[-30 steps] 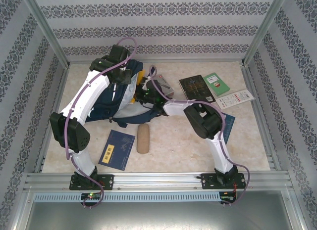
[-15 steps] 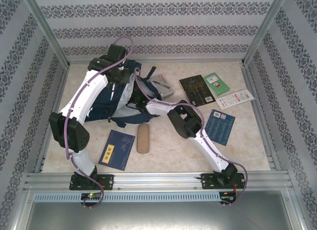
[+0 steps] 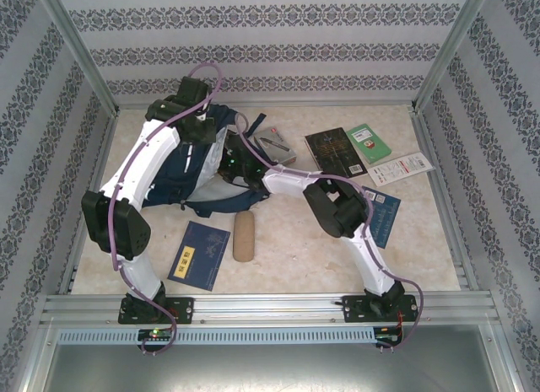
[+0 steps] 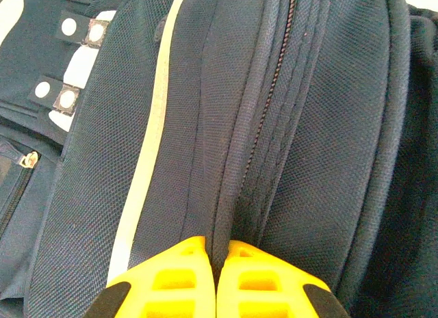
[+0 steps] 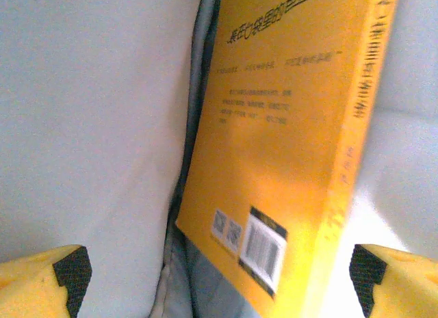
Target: Pack the student bag
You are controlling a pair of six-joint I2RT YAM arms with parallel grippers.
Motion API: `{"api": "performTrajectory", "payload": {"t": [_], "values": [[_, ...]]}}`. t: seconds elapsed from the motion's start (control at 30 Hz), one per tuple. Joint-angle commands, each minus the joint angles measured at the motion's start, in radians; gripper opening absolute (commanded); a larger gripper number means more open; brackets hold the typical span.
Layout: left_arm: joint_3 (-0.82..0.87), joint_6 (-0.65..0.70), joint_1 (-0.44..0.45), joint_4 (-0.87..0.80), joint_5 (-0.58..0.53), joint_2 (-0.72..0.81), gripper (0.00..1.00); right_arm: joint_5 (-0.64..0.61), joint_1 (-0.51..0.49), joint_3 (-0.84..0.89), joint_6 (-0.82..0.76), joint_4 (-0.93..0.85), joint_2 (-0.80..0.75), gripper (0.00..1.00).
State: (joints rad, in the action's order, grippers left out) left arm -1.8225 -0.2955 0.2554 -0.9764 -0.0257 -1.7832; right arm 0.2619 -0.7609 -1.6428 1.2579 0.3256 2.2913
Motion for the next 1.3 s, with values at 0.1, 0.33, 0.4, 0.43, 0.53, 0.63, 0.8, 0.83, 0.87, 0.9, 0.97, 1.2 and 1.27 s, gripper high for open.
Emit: {"api": "performTrajectory", "payload": {"t": [0.1, 0.33, 0.4, 0.43, 0.53, 0.63, 0.8, 0.83, 0.87, 0.9, 0.97, 1.2, 1.27], "values": [[0.064, 0.035, -0.035, 0.053, -0.052, 0.037, 0.0, -0.028, 0.031, 0.158, -0.179, -0.112, -0.27, 0.98], [0.169, 0.024, -0.035, 0.107, -0.013, 0.028, 0.0, -0.123, 0.104, 0.275, -0.49, -0.417, -0.475, 0.98], [0.193, 0.016, -0.035, 0.124, 0.011, 0.03, 0.0, -0.187, 0.131, 0.288, -0.612, -0.512, -0.516, 0.98], [0.204, 0.012, -0.035, 0.132, 0.024, 0.031, 0.02, -0.227, 0.15, 0.292, -0.665, -0.565, -0.534, 0.98], [0.239, 0.0, -0.035, 0.161, 0.055, 0.043, 0.08, -0.289, 0.239, 0.322, -0.744, -0.648, -0.572, 0.98], [0.268, -0.014, -0.034, 0.188, 0.092, 0.058, 0.2, -0.264, 0.369, 0.35, -0.765, -0.684, -0.576, 0.98], [0.314, -0.035, -0.034, 0.217, 0.133, 0.093, 0.37, -0.191, 0.528, 0.324, -0.81, -0.708, -0.519, 0.98], [0.322, -0.039, -0.034, 0.221, 0.145, 0.102, 0.43, -0.19, 0.547, 0.305, -0.814, -0.718, -0.494, 0.98], [0.328, -0.044, -0.034, 0.223, 0.151, 0.108, 0.49, -0.188, 0.56, 0.288, -0.818, -0.73, -0.471, 0.98], [0.333, -0.051, -0.033, 0.225, 0.159, 0.117, 0.53, -0.18, 0.572, 0.264, -0.822, -0.742, -0.443, 0.98], [0.347, -0.064, -0.033, 0.231, 0.176, 0.136, 0.6, -0.161, 0.59, 0.23, -0.824, -0.751, -0.389, 0.98], [0.418, -0.103, -0.033, 0.27, 0.232, 0.205, 0.75, -0.094, 0.615, 0.189, -0.798, -0.774, -0.274, 0.98], [0.444, -0.113, -0.033, 0.279, 0.229, 0.23, 0.77, -0.073, 0.614, 0.207, -0.776, -0.772, -0.259, 0.98]]}}
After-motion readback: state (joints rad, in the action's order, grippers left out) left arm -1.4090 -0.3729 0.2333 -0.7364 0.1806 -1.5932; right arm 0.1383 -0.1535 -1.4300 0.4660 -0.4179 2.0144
